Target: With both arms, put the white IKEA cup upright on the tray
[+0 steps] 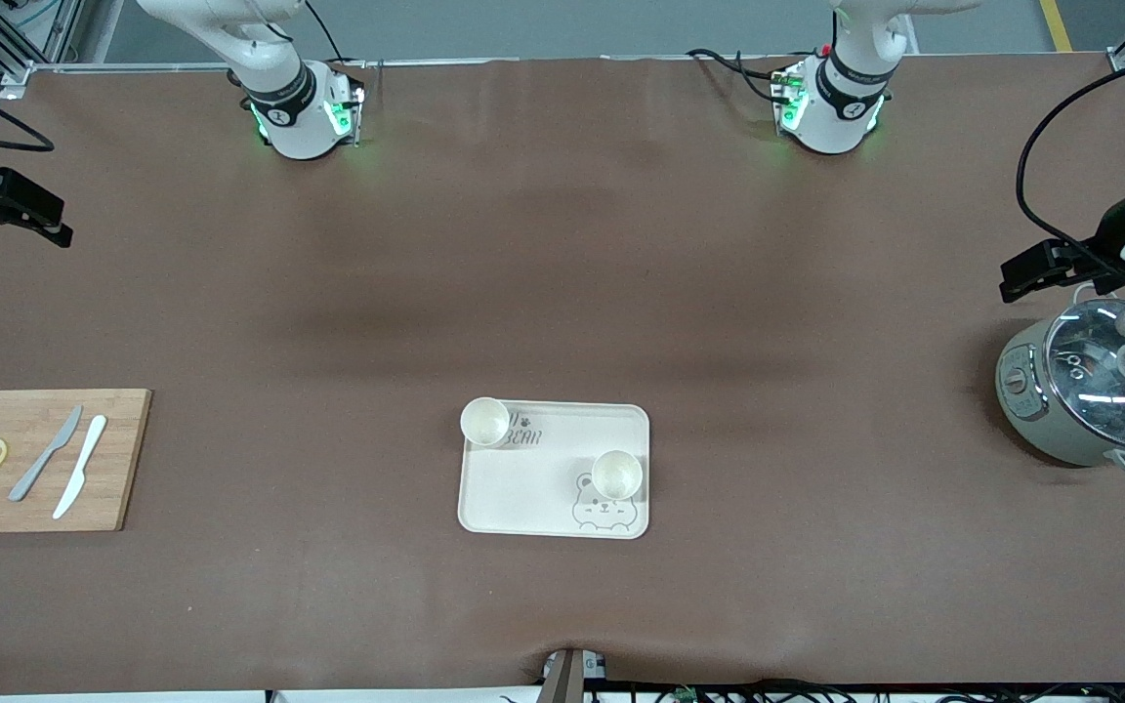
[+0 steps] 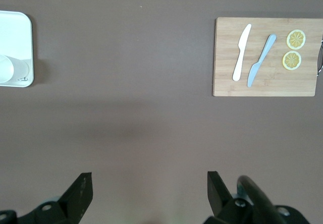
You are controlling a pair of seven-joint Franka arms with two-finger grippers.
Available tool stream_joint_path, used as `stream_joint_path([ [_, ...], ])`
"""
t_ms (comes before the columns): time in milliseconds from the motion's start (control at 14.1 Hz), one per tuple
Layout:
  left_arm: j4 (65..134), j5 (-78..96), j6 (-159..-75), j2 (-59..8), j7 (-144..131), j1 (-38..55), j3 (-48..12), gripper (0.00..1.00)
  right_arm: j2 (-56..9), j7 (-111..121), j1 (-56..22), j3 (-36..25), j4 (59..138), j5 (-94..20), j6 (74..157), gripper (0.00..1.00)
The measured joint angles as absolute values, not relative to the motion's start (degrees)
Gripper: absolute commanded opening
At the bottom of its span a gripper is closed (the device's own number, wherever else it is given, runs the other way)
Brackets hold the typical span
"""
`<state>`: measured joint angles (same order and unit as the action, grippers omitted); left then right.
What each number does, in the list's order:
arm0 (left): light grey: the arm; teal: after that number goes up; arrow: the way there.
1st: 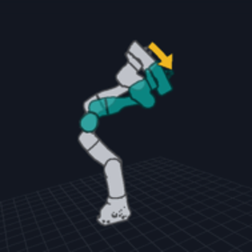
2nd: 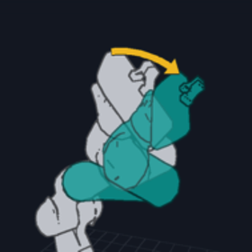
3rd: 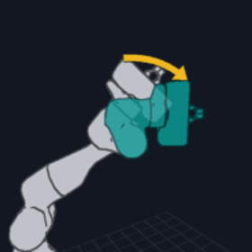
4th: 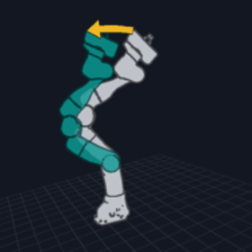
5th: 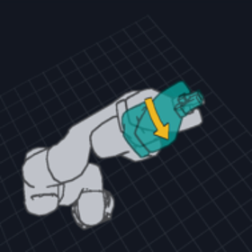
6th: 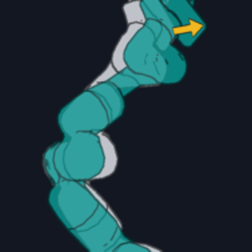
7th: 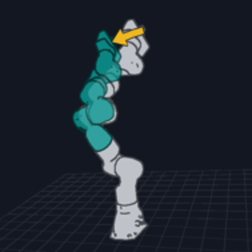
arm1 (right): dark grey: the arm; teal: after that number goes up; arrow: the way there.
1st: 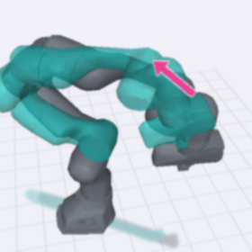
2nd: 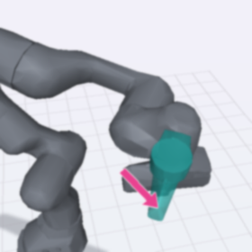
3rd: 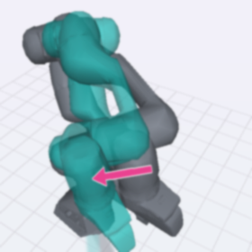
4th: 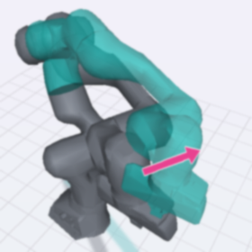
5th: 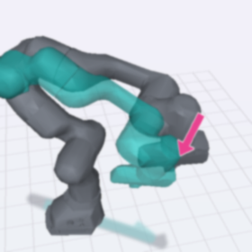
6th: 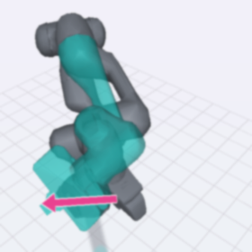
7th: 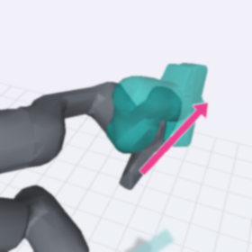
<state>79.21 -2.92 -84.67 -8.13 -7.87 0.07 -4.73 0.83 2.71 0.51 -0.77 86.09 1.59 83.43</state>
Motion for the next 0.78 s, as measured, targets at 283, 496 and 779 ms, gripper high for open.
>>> stream_joint_path([
  [283, 89.0, -2.9, -89.3, -1.4, -7.9, 0.1, -5.1, 1.00, 0.8, 2.7, 0.5, -0.5, 86.0, 1.6, 83.2, 1.00],
  [496, 90.8, -2.5, -90.2, 0.6, -7.9, 0.1, -5.1, 1.00, 0.8, 2.7, 0.5, -0.4, 86.0, 1.6, 83.2, 1.00],
  [779, 90.7, -2.3, -90.9, 0.6, -7.9, 0.1, -5.1, 1.00, 0.8, 2.7, 0.5, -0.4, 86.0, 1.6, 83.2, 1.00],
])
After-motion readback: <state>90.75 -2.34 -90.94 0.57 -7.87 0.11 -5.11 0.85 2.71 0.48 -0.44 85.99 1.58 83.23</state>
